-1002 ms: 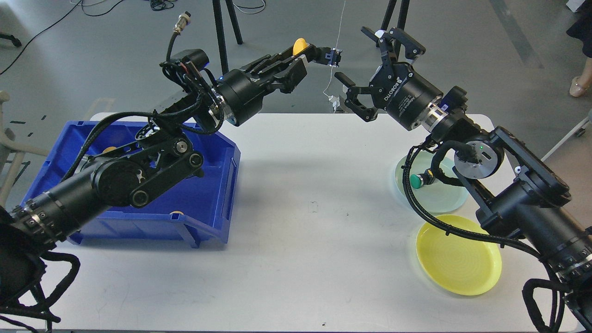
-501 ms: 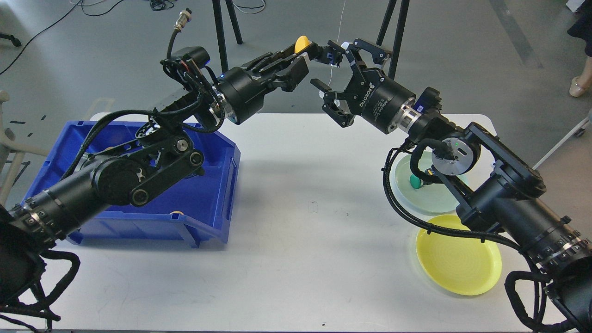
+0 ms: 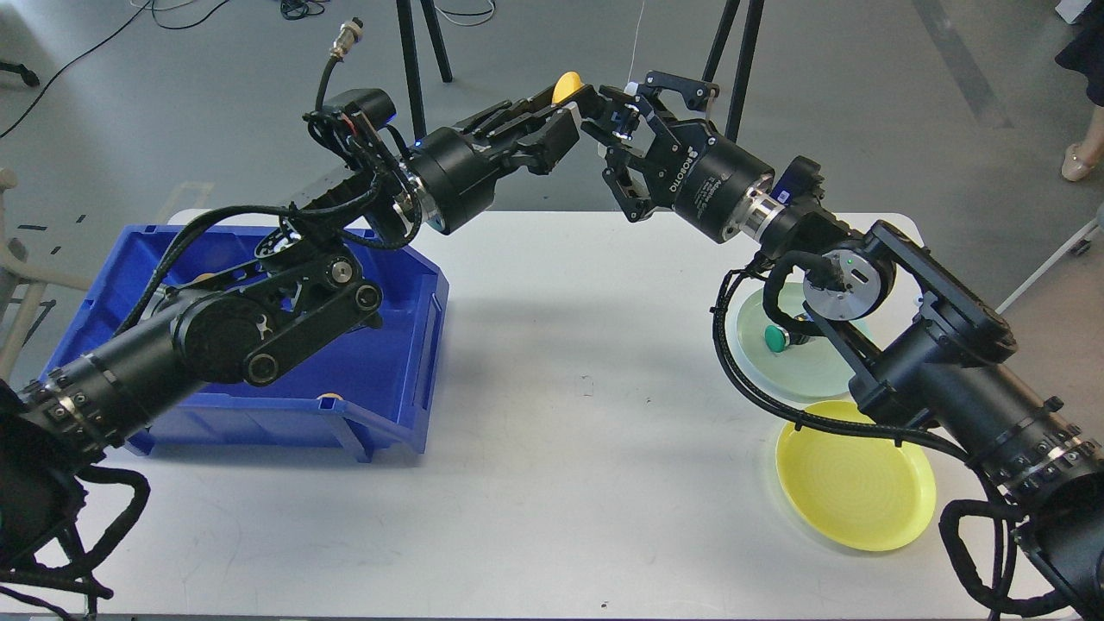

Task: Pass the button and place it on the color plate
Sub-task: 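Close the right gripper on the yellow button and release the left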

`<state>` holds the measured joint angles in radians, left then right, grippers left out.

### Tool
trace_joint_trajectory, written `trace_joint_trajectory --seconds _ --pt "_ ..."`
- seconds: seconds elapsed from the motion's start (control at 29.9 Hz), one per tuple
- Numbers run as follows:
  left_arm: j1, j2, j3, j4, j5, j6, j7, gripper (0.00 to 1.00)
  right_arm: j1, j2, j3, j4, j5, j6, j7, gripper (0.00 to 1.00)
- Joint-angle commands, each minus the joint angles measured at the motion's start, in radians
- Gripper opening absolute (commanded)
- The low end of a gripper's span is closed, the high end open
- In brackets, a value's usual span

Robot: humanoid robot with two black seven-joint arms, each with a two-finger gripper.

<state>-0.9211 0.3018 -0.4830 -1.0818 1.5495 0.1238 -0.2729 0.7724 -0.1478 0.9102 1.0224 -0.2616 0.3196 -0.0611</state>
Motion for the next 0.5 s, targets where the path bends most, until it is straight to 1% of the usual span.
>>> trace_joint_trajectory --seconds 0.0,0.07,0.13,0.27,0.37,0.47 --pt "0.001 0.000 0.000 -0.001 0.000 0.000 0.000 0.31 -0.001 -0.001 -0.001 -0.001 0.001 -0.007 0.001 0.18" --pt "0.001 0.000 0.000 -0.004 0.000 0.000 0.000 0.32 0.001 -0.001 0.001 -0.001 0.001 -0.007 0.001 0.18" --pt "0.002 0.002 0.000 -0.016 0.000 0.000 0.000 0.37 0.004 -0.001 0.001 0.001 0.002 -0.004 0.001 0.18" --pt "0.004 0.002 -0.002 -0.024 -0.002 0.002 0.000 0.56 0.005 -0.001 0.001 0.005 0.004 -0.001 0.001 0.18" --pt "0.004 0.007 -0.009 -0.027 -0.006 0.007 -0.012 0.80 0.004 -0.009 0.003 0.008 0.005 0.001 0.001 0.18" --pt "0.001 0.010 -0.017 -0.027 -0.017 0.005 -0.012 0.83 -0.002 -0.021 0.007 0.019 0.005 0.003 0.001 0.18"
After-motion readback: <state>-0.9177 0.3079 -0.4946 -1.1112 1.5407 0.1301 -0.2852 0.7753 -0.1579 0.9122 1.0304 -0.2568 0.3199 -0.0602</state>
